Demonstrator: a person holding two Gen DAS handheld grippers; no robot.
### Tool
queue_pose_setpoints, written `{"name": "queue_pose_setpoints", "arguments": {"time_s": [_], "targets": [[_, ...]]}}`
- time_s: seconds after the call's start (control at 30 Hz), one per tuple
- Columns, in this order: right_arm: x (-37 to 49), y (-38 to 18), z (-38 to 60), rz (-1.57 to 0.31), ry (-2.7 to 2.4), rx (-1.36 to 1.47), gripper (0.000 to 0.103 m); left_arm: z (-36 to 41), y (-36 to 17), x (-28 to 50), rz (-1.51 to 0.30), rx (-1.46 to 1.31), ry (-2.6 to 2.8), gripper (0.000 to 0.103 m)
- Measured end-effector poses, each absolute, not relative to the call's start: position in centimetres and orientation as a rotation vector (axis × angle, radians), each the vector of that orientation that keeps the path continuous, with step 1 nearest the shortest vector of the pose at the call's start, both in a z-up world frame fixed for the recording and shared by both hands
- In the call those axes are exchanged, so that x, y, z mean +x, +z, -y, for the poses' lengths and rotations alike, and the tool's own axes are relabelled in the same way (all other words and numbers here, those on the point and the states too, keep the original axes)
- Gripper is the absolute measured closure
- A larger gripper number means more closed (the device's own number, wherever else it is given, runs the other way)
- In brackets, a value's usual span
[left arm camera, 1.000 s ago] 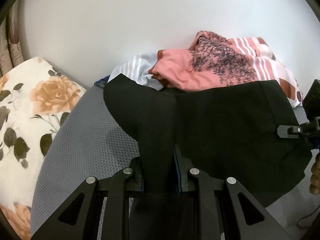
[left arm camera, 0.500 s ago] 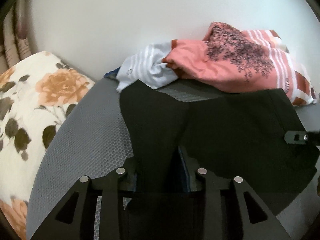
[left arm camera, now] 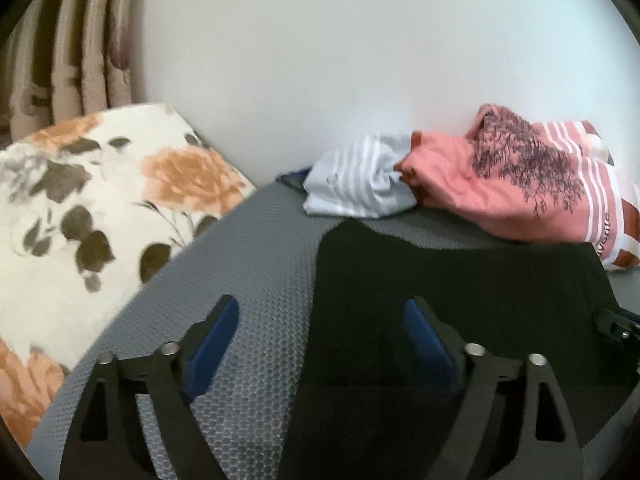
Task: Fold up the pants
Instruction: 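Lower the folded trousers and open both grippers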
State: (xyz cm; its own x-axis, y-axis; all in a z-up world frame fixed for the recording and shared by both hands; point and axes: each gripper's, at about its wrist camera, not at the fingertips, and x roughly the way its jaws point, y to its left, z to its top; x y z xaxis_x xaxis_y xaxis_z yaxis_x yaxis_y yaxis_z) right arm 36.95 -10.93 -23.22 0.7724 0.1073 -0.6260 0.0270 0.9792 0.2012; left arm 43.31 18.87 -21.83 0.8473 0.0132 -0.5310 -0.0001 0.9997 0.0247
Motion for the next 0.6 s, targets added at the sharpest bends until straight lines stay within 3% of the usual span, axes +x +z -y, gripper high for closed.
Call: {"name": "queue_pose_setpoints", "arguments": {"time_s": [0.2, 0.6], "targets": [[36.0, -22.5, 11.5, -0.635, -0.046, 0.197, 0.021, -18.1, -21.5, 43.1, -0.528, 0.072, 0.029, 0.014], [35.0, -21.6, 7.8, -0.574, -0.077, -0.011, 0.014, -17.8, -21.5, 43.1, -0.521, 0.093, 0.048, 0.013]]}}
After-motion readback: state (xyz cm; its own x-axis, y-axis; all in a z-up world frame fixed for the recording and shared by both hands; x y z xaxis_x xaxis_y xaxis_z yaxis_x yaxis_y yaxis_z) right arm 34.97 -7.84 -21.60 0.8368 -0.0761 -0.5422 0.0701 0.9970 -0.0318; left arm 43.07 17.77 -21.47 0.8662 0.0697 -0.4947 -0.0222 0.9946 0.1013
